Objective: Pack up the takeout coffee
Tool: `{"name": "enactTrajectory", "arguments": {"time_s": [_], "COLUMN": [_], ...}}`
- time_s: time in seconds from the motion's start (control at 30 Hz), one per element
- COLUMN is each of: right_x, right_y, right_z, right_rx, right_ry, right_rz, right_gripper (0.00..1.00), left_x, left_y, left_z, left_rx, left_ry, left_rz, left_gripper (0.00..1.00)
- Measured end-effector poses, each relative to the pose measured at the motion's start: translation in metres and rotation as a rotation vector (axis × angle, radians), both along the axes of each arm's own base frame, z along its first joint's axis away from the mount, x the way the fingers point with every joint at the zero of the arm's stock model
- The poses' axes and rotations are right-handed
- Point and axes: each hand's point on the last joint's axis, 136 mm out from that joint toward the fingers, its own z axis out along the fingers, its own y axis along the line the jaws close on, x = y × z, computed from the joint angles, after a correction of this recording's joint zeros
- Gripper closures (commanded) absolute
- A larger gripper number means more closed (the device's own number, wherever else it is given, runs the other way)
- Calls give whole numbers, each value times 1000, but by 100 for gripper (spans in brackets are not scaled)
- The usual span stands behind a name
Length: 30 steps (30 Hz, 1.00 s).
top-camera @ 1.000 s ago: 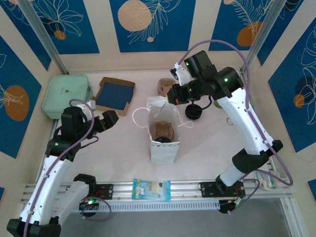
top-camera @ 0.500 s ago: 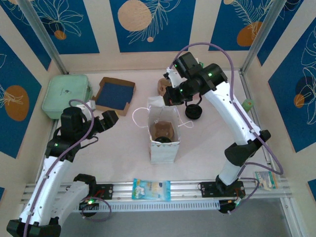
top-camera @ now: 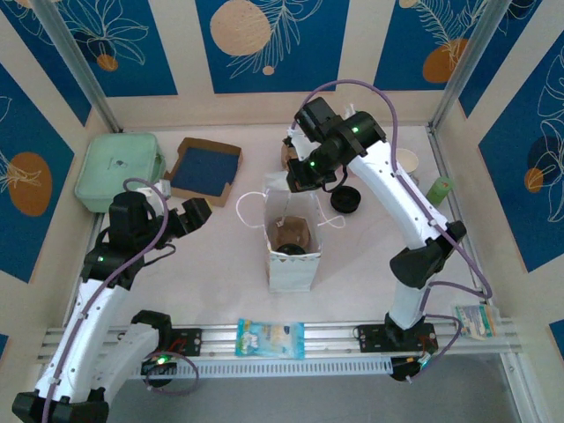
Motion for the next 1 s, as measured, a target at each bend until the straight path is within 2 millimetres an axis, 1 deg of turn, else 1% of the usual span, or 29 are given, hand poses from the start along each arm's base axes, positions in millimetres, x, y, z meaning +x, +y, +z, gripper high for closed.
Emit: {"name": "enactTrajectory", "arguments": {"time_s": [0.33,0.63,0.83,1.0], "right_x": [6,9,10,10], "right_y": [6,9,10,11], "right_z": [-20,-28,-32,-31], "right_rx": [-50,-64,-83,-92], "right_ry": [35,50,48,38], "right_rz": [7,11,16,20], "right_gripper": [100,100,95,90], "left_x": [0,0,-1,-2], "left_y": [0,0,0,0], "left_z": [0,-2,-5,-6], "left_rx": [0,1,2,2], "left_ry": [1,3,10,9], "left_rz": [0,0,0,0], "left_gripper": [9,9,9,9]}}
